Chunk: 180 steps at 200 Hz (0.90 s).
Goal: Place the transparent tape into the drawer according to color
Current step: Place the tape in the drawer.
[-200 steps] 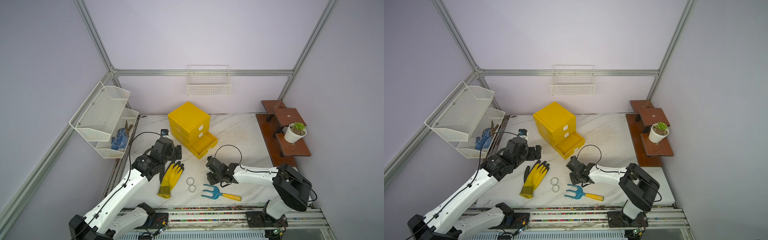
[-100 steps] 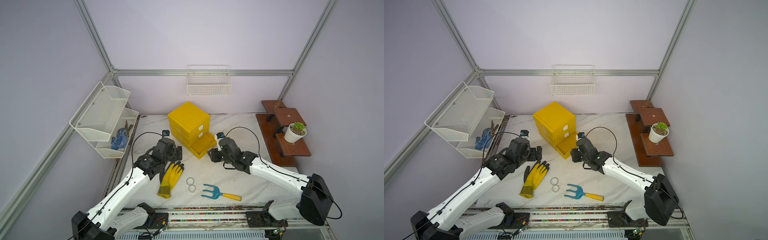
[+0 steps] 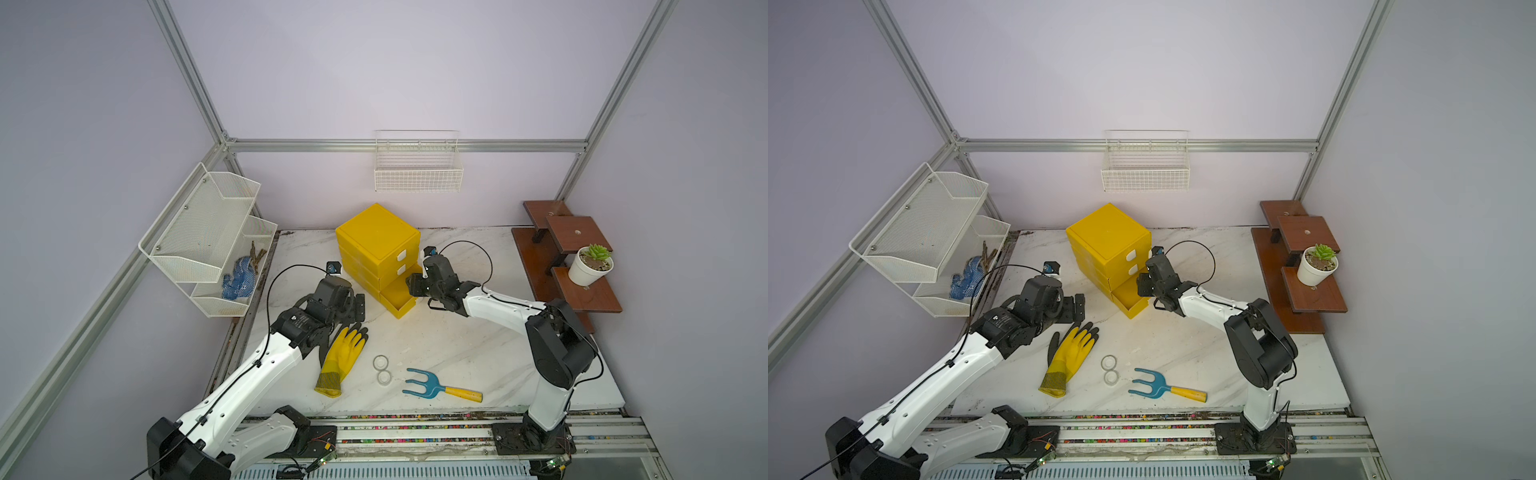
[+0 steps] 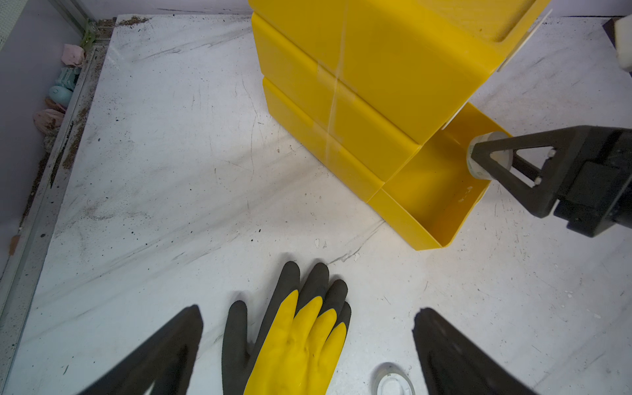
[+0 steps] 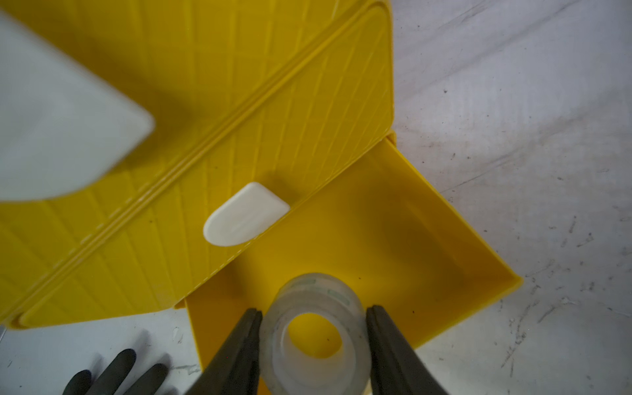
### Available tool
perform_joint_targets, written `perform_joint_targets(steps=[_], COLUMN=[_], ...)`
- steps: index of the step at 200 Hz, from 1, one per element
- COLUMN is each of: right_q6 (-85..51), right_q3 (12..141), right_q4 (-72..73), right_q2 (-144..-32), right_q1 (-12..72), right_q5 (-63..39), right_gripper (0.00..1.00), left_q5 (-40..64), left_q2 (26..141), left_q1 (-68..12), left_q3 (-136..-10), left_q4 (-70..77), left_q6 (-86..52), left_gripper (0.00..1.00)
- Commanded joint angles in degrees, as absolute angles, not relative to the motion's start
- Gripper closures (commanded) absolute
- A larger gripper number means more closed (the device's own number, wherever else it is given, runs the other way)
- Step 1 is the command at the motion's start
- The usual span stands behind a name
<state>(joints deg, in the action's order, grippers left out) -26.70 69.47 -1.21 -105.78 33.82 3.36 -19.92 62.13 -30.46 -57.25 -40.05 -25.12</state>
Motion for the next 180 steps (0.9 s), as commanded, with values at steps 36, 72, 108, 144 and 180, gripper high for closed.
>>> perform_joint_targets(steps=[36,72,108,144,180], right_q6=[-27.0,-27.1,-26.7,-27.5,-28.1], right_q3=[71.8,71.5,70.7,65.0,56.1], right_q4=[0.5,0.7,0.6,1.7,2.0], right_q2=[-107.4,-106.5,-102.3,-95.1,-86.9], right_q1=[32.4,32.3,32.2,32.2,32.2], right_q5=[2.8,2.4,0.5,-2.5,-2.3], right_gripper=[0.43,0.35,0.35,0.35,0.35], left_q5=[-19.7,-19.3,-19.5,-17.5,-12.1], left_q2=[63.0,63.3,63.5,64.1,65.5], left_q1=[-30.5,-30.5,-30.5,-30.6,-31.4], left_q3=[-57.1,-57.0,-57.0,-57.2,-57.5], left_q4=[-39.2,-39.2,-39.1,-39.4,-41.1], left_q6=[-25.9,-25.8,-25.4,-25.0,-27.8], left_gripper=[0.00,0.00,0.00,0.00,0.00])
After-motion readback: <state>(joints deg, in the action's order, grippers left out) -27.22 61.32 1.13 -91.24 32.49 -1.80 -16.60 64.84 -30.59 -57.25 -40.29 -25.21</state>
